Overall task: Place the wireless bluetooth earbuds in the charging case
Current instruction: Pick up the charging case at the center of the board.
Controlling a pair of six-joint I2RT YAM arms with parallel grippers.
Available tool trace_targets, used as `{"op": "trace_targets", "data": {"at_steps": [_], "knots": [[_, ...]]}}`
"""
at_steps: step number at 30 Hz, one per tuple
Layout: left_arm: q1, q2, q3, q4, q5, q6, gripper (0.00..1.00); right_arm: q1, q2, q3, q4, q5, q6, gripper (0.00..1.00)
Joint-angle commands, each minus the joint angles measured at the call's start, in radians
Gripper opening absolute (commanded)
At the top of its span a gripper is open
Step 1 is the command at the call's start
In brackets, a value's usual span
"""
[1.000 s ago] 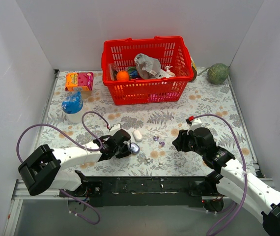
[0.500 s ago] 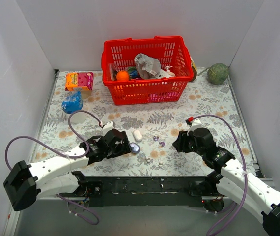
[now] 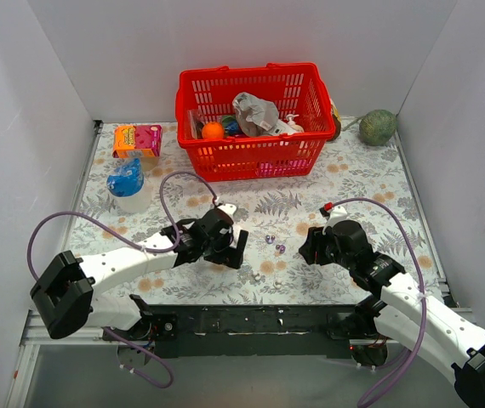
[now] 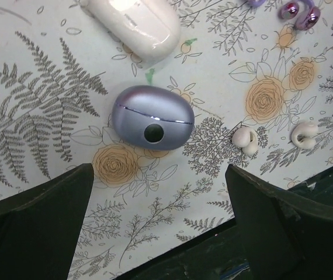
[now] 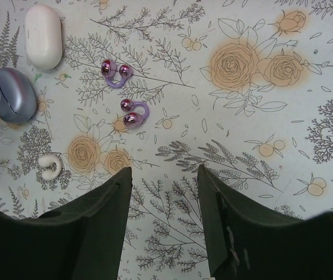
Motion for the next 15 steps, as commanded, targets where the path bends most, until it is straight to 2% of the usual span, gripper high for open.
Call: {"op": "trace_targets", "data": {"at_steps": [1,8,15], "knots": [[-0.001,0.022,0.077,0.012,0.045,0.183,0.98,0.003,0.004,0.048,0.015,-0.013,-0.018,0.57],[0.003,0.151,0.119,-0.026,-0.003,0.222,0.95,0.003,0.028,0.052,0.021,-0.022,-0.023,0.57],[0.008,0.166,0.117,-0.005,0.014,0.268,0.95,0.005,0.03,0.052,0.019,-0.024,-0.022,0.57]]}}
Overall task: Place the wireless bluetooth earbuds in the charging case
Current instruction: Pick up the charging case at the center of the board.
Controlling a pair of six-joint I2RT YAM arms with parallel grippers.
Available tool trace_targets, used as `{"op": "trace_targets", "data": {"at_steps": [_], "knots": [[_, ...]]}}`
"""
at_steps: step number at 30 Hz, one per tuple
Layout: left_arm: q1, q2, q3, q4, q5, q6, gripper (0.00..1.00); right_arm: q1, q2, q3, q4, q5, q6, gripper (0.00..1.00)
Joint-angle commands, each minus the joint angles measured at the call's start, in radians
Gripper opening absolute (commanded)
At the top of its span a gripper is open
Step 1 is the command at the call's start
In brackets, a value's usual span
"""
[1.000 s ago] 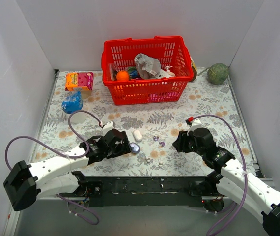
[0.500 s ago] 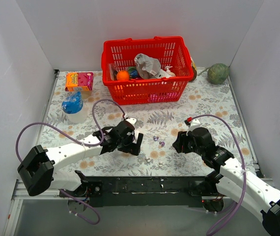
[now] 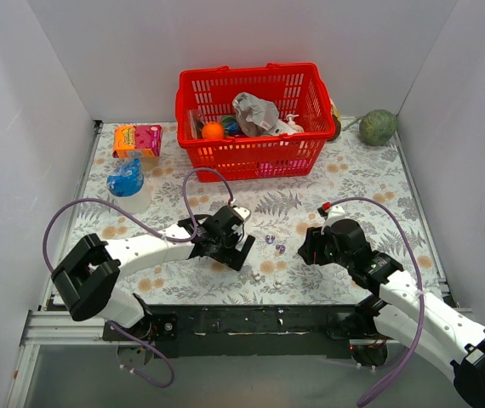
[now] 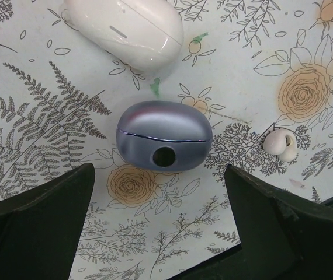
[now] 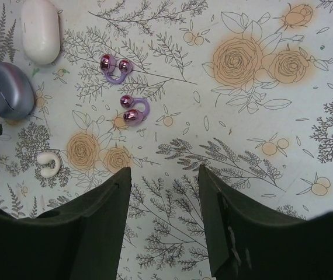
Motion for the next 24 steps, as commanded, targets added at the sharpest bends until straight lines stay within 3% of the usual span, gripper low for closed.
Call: {"op": "trace_targets", "data": {"at_steps": [1,24], "knots": [[0.013,-0.017,0.025,0.012,0.0,0.059,0.95,0.004,-0.001,0.045,0.019,-0.009,-0.019,0.57],[0.026,0.106,0.004,0.124,0.046,0.06,0.84,0.003,0.013,0.049,0.016,-0.006,-0.017,0.58]]}}
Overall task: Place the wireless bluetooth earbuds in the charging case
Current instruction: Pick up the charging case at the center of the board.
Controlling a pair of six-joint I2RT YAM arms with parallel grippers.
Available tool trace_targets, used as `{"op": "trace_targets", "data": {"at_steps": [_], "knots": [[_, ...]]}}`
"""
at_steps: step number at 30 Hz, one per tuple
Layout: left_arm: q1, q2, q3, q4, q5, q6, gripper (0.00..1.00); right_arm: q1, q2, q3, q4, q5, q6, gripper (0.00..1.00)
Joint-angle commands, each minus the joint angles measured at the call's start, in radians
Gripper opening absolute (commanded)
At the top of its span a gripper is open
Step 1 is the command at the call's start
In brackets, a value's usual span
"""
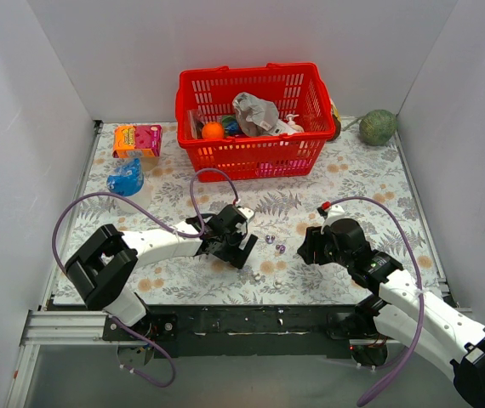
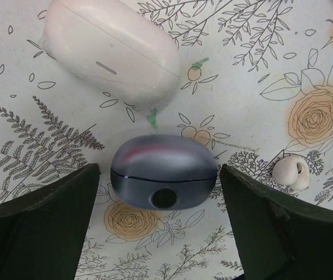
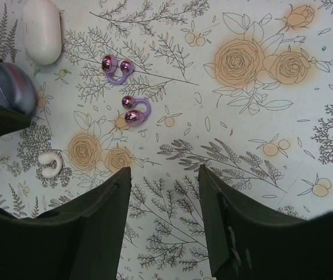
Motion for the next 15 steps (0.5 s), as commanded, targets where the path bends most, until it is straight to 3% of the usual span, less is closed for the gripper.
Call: {"op": "trace_targets", "data": {"at_steps": [1,15], "knots": [[0.003,0.006,0.0,0.024,0.011,0.004,0.84,0.003,0.006,0.042,0.019,-0.004,-0.018,0.58],[0.003,0.036,0.033,-0.053,0.007,-0.005,0.85,0.003,0.013,0.044,0.022,-0.002,-0.019,0.58]]}}
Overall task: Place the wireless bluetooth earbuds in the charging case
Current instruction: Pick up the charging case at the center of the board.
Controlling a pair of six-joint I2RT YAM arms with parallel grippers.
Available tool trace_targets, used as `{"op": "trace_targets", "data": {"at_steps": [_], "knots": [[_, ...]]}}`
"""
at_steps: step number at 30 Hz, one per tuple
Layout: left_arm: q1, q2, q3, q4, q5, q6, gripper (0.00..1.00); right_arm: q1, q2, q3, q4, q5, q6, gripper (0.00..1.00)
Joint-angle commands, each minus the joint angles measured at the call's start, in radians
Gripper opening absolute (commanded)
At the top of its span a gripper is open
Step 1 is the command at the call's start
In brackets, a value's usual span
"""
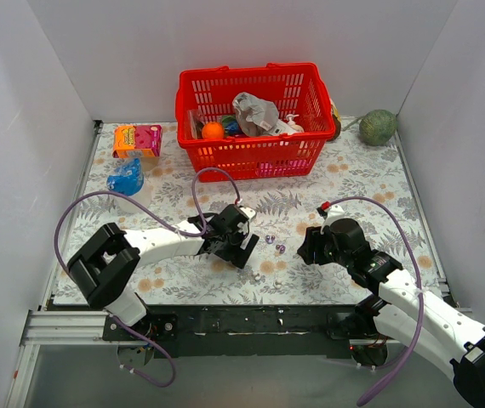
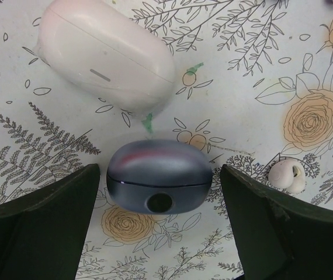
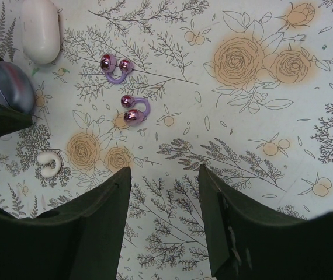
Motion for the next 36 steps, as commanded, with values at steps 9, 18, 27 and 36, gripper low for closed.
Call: {"op": "trace_targets", "data": {"at_steps": [9,18,27,36], "knots": [[0.003,0.069,0.042,-0.087,-0.006,-0.038,0.79,0.003,0.0,0.042,0.015,-0.001,-0.019,0.58],[0.003,0.056,0.032,-0.094,0.019,-0.067,0.52,0.004,0.005,0.044,0.02,-0.001,-0.017,0.58],[0.001,-0.121,-0.045,0.064,0.002,-0.096,0.19,0.003,0.005,0.083,0.006,-0.01,-0.016,0.58],[-0.011,-0.422,-0.286,0.453,0.011,-0.078,0.0,0.003,0.033,0.116,0.066,-0.11,0.045,0.75]]}}
